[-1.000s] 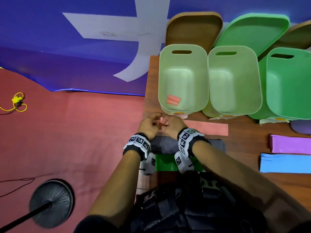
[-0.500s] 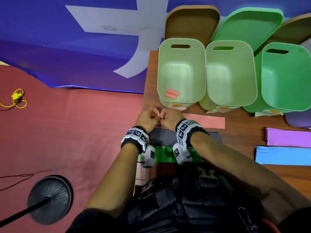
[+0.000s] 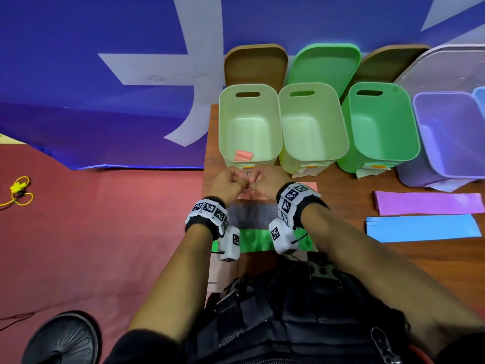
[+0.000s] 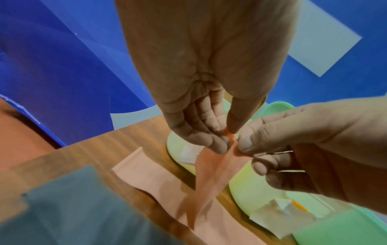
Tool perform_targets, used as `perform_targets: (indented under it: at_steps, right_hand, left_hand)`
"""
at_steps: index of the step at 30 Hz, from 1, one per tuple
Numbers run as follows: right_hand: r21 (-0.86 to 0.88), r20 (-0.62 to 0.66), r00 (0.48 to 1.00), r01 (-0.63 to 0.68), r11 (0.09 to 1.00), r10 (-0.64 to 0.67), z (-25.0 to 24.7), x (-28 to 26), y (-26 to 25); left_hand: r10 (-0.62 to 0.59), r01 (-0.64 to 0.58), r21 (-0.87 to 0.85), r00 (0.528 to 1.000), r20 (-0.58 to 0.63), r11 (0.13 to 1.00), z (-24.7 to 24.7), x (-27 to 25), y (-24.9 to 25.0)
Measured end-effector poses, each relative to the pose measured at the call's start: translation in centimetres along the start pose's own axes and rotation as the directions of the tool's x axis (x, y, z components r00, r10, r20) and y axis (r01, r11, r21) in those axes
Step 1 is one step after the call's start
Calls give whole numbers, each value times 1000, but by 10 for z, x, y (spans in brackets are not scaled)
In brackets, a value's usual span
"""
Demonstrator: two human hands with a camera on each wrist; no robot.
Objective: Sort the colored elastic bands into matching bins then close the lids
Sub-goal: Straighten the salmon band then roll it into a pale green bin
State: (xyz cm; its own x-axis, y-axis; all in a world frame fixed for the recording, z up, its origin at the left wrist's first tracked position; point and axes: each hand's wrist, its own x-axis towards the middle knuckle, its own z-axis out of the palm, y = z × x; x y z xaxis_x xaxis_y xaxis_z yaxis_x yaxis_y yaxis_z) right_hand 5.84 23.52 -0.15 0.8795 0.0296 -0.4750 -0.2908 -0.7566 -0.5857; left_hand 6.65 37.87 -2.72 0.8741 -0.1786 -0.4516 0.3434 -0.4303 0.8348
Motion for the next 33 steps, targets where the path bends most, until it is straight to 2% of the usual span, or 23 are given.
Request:
perform_targets:
  at_steps: [7, 13, 22, 26, 33]
  right_hand:
    - [156, -164, 986, 39, 987, -13, -46, -25, 17]
    - [340, -352, 936, 123, 932, 5, -94, -36, 30]
    - [432, -576, 817, 332, 838, -26, -158, -47, 32]
    - [479, -613, 787, 432, 764, -60, -174, -56, 22]
    - [501, -659, 745, 542, 675, -108, -191, -71, 7]
  left_hand:
    - [94, -94, -25, 995, -13, 995, 24, -4, 46]
    - [218, -222, -39, 973, -75, 974, 43, -3, 100]
    - [430, -436, -35, 896, -112, 899, 53, -8, 176]
    - [507, -517, -39, 848, -154, 855, 48, -15, 199]
    - [575, -595, -116, 801, -165, 795, 37, -28, 221]
